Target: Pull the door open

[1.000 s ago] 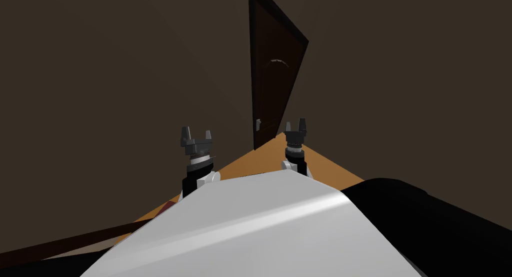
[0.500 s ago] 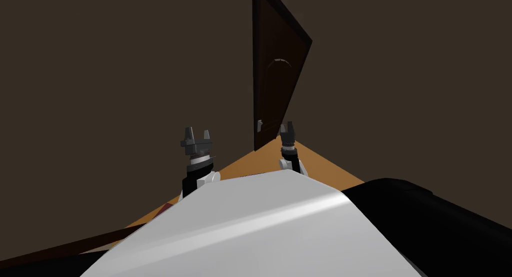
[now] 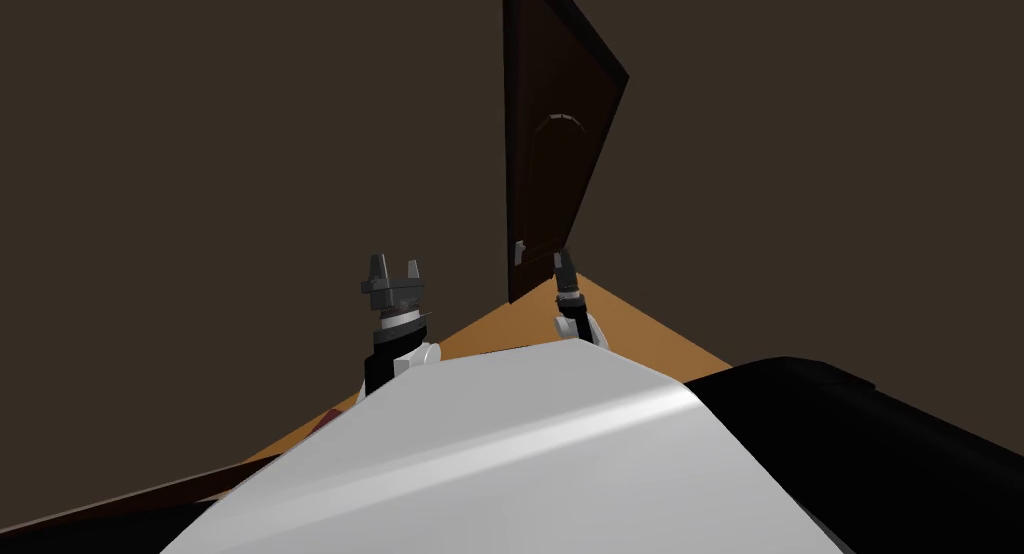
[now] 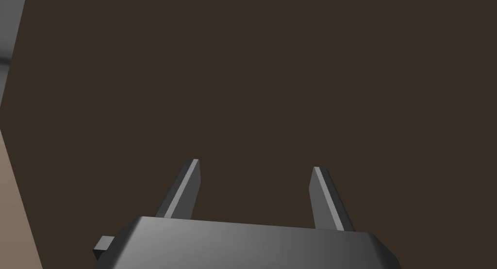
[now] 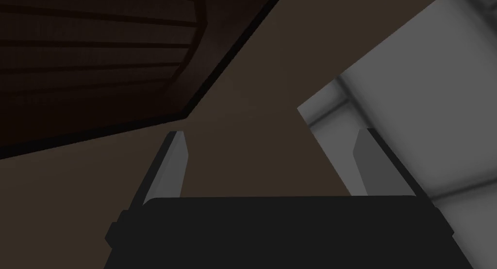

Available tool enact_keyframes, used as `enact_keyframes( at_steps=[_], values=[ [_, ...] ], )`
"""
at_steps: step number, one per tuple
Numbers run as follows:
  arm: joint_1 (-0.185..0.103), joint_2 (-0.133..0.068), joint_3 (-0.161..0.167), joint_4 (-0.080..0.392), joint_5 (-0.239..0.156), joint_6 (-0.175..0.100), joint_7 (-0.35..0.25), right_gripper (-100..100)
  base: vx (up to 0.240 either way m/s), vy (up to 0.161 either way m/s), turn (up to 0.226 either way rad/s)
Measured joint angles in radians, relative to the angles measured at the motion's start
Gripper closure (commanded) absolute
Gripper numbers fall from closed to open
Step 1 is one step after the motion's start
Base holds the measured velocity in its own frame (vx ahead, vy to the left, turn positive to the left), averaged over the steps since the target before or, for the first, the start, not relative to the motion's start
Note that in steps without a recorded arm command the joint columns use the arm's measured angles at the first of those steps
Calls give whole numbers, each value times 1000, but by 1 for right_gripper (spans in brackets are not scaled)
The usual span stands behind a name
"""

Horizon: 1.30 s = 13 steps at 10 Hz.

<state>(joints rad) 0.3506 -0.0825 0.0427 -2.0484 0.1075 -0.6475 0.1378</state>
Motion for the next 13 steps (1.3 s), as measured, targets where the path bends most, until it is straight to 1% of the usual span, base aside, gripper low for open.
enact_keyframes(
  at_steps=[1,2,3,4,5,6,7,8,9,10,11,12,13],
  values=[
    [-19,-12,-4,29,8,1,12,-100,38,-9,14],
    [-29,-15,-4,56,14,-2,22,-100,55,-8,14],
    [-44,-24,-3,83,25,-4,36,-100,48,-9,11],
    [-58,-27,-4,119,31,-13,48,-100,52,-9,21],
    [-79,-32,-1,157,45,-16,67,-100,82,-23,29],
    [-97,-46,0,183,61,-15,90,-100,61,-25,14],
    [-109,-55,-2,212,68,-15,102,-100,22,-11,1],
    [-112,-56,-2,226,71,-14,106,-100,36,-6,18],
    [-130,-67,-4,253,80,-17,119,-100,36,-7,14],
    [-144,-72,-5,285,86,-21,129,-100,57,-21,19],
    [-167,-78,-4,323,100,-27,148,-100,48,-18,17],
    [-169,-84,-3,347,106,-33,161,-100,52,-14,14],
    [-196,-94,-4,383,119,-34,178,-100,45,-15,15]
  ],
)
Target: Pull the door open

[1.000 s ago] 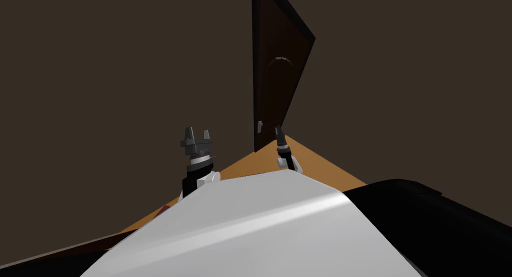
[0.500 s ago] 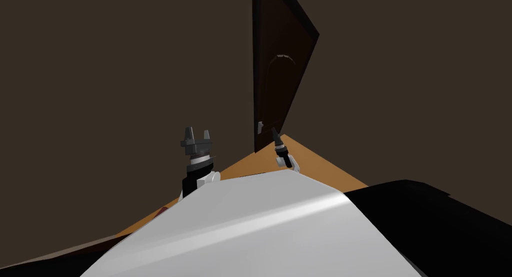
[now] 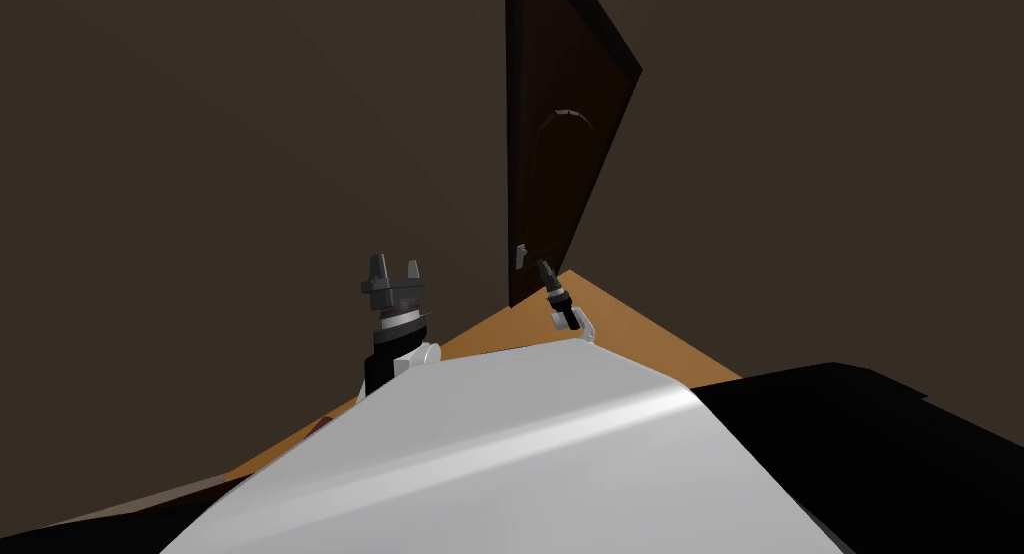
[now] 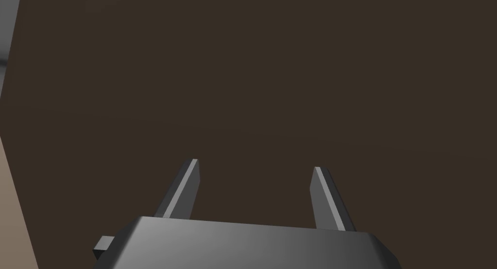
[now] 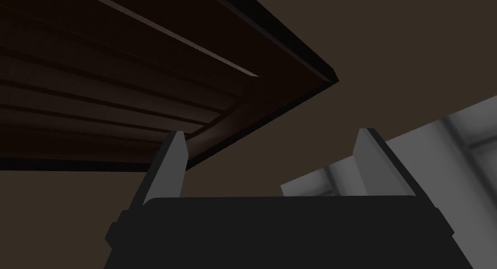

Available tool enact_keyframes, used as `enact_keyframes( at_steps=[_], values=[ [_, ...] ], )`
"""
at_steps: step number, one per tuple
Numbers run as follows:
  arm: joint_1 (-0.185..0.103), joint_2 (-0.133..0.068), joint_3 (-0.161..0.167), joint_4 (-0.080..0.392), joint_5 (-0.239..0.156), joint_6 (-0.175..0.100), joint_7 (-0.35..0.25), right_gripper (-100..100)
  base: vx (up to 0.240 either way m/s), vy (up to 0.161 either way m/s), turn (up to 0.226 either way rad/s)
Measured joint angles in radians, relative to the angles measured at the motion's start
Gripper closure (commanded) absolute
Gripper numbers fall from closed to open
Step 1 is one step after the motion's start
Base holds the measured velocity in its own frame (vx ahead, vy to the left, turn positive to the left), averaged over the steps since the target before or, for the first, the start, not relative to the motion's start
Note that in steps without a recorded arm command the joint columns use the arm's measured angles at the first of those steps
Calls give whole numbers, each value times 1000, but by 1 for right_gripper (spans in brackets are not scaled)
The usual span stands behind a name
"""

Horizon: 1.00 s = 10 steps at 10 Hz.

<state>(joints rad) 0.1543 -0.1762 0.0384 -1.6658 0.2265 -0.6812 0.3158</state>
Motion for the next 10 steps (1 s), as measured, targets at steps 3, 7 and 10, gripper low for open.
enact_keyframes(
  at_steps=[3,7,10],
  values=[
    [-42,-25,-2,85,26,0,38,-100,49,-16,17],
    [-104,-53,-1,195,66,-7,98,-100,40,-13,12],
    [-137,-71,-2,264,86,-11,126,-100,42,-14,16]
  ],
)
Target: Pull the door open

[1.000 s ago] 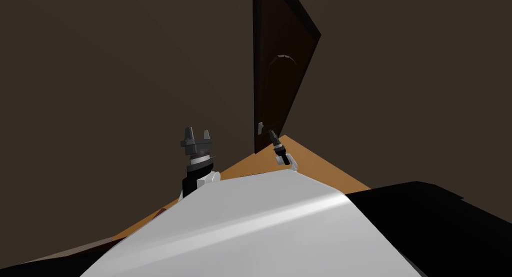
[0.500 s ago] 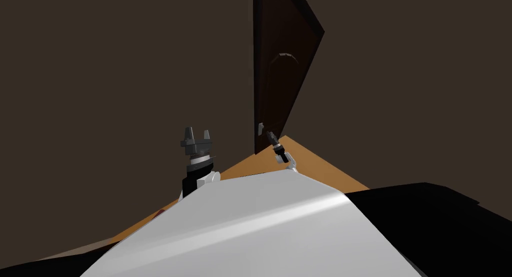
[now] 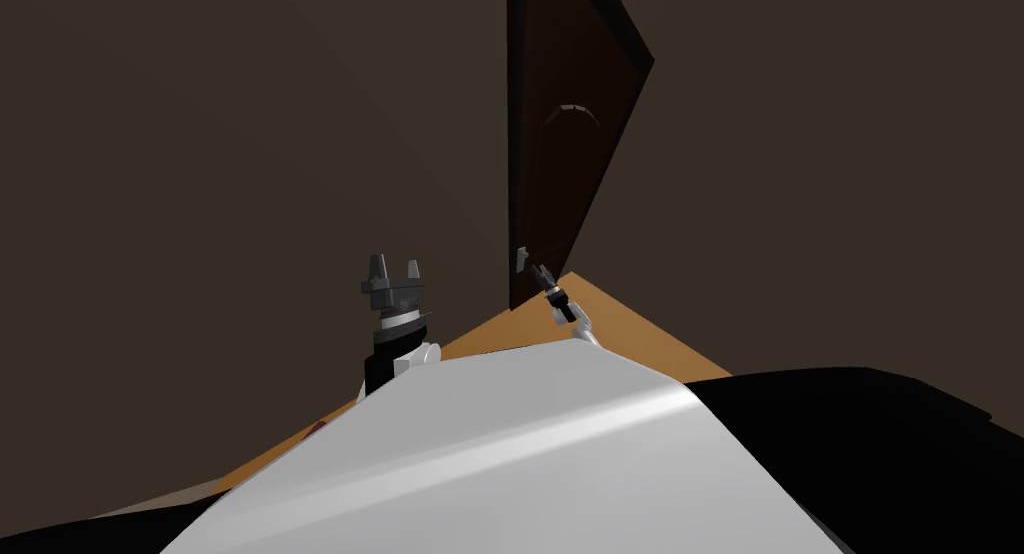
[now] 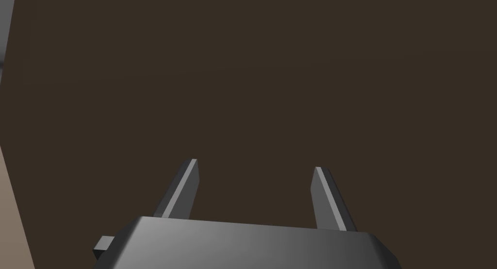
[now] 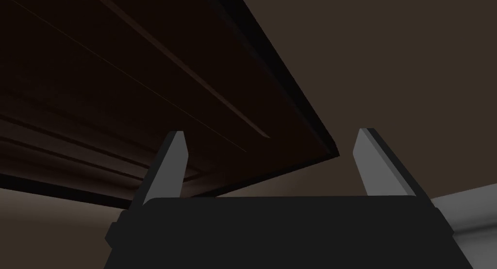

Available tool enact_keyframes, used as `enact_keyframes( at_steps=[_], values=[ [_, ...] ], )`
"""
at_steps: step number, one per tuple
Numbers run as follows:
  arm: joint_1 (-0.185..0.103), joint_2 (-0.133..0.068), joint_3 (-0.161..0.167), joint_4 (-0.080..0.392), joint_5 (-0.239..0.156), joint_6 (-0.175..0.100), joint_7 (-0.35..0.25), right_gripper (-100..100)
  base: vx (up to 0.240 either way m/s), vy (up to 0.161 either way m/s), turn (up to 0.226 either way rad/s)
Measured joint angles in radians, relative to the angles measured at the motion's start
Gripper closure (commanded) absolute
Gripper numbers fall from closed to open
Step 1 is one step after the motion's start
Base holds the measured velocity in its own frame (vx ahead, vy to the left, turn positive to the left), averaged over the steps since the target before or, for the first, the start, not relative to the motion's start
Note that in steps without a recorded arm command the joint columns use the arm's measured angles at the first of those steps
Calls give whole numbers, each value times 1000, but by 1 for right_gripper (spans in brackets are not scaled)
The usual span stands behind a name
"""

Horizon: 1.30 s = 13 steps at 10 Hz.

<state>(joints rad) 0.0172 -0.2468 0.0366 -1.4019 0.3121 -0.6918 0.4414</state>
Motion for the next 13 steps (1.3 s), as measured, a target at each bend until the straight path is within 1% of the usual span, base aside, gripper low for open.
enact_keyframes(
  at_steps=[1,2,3,4,5,6,7,9,10,11,12,13],
  values=[
    [-20,-6,1,28,13,-3,19,-100,40,-14,15],
    [-32,-12,0,56,20,-5,31,-100,48,-10,18],
    [-53,-21,0,87,32,-9,48,-100,50,-14,14],
    [-71,-26,-1,123,39,-12,60,-100,70,-18,22],
    [-83,-36,0,147,51,-12,75,-100,53,-14,12],
    [-88,-44,0,170,57,-13,83,-100,15,-7,-3],
    [-90,-42,1,184,60,-13,89,-100,26,-10,20],
    [-121,-53,0,237,76,-18,115,-100,43,-17,13],
    [-142,-61,1,263,87,-17,129,-100,45,-18,14],
    [-159,-62,-1,308,93,-26,143,-100,51,-14,18],
    [-175,-69,-1,341,104,-29,159,-100,44,-12,11],
    [-183,-75,-1,362,109,-28,168,-100,47,-11,9]
  ],
)
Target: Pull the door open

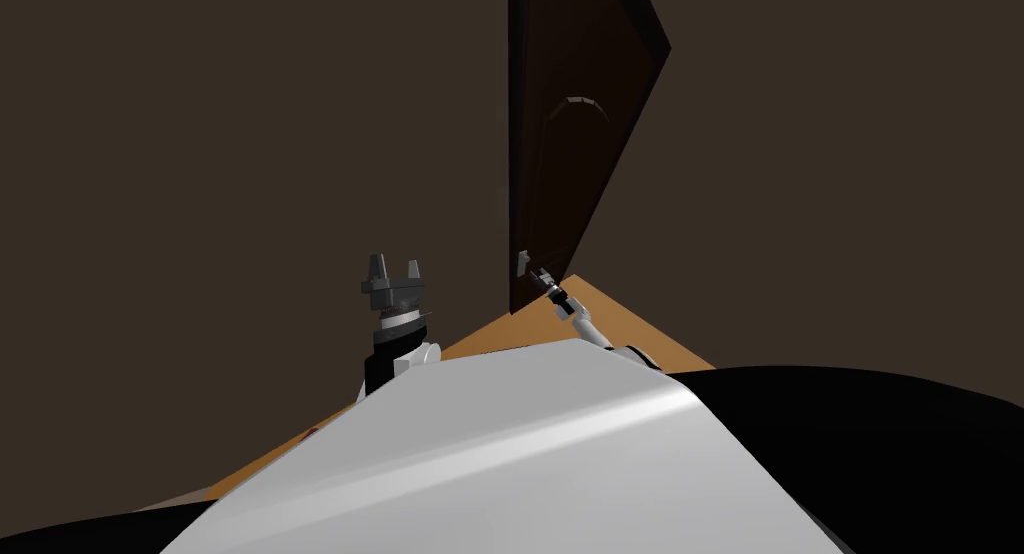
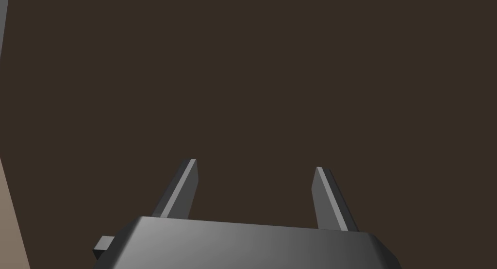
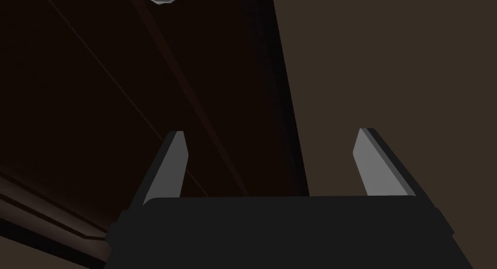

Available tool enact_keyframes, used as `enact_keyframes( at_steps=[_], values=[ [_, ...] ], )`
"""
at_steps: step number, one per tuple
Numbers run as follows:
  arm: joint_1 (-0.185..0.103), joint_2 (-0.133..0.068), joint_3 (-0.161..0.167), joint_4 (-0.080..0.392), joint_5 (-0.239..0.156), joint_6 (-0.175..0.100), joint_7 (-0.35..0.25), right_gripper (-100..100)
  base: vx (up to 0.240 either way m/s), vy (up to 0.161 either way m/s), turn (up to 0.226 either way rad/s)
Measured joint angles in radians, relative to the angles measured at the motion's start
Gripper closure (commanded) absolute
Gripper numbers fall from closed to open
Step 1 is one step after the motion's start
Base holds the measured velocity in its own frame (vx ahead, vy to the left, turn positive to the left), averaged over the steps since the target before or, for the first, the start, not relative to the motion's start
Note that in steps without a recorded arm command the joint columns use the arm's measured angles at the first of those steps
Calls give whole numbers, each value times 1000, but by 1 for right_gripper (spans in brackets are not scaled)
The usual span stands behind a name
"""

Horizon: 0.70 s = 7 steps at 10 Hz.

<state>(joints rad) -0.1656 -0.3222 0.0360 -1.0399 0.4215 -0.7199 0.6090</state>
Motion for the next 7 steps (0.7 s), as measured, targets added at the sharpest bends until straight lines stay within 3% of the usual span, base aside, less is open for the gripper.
enact_keyframes(
  at_steps=[2,7],
  values=[
    [-38,-18,-1,73,22,-9,33,-100,58,-17,21],
    [-95,-47,-1,197,62,-14,90,-100,51,-13,13]
  ],
)
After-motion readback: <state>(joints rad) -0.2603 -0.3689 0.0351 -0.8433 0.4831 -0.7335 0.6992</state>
